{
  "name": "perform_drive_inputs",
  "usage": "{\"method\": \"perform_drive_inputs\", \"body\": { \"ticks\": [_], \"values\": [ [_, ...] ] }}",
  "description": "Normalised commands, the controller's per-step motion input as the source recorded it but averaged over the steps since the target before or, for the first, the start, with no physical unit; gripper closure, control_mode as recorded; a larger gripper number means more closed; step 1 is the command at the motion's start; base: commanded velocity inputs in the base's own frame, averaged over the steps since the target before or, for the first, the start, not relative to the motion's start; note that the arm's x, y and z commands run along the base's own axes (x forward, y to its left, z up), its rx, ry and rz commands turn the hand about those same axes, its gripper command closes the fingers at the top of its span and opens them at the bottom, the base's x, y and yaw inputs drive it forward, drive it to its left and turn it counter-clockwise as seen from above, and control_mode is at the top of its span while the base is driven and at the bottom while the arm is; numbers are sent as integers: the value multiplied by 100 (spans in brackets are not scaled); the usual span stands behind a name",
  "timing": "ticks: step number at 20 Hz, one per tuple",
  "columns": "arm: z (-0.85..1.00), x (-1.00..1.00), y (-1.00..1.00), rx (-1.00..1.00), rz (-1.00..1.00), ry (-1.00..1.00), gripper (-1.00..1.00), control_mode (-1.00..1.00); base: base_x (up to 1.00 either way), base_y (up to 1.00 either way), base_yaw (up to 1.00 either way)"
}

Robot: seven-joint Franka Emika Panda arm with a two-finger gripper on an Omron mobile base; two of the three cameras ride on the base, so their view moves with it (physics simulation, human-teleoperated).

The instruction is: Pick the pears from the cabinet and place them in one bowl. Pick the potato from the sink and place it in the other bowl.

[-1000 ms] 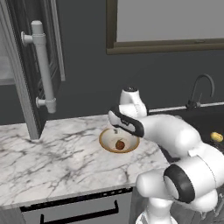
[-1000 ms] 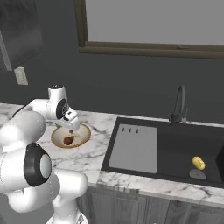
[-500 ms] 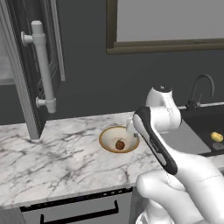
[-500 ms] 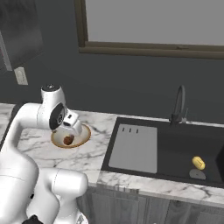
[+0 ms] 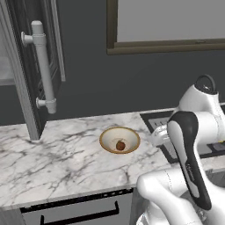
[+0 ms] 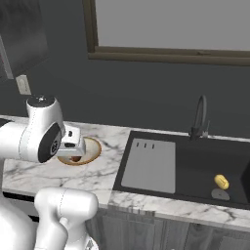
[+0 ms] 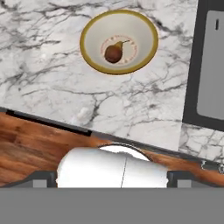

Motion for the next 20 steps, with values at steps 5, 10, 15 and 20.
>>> {"method": "perform_drive_inputs", "body": {
  "ticks": [5, 10, 15, 20],
  "values": [
    [46, -48, -8, -2, -16, 14, -100, -100, 0, 0, 0],
    [8, -19, 0, -2, -21, 17, -100, -100, 0, 0, 0],
    [0, 0, 0, 0, 0, 0, -100, -100, 0, 0, 0],
    [0, 0, 0, 0, 0, 0, -100, -100, 0, 0, 0]
  ]
}}
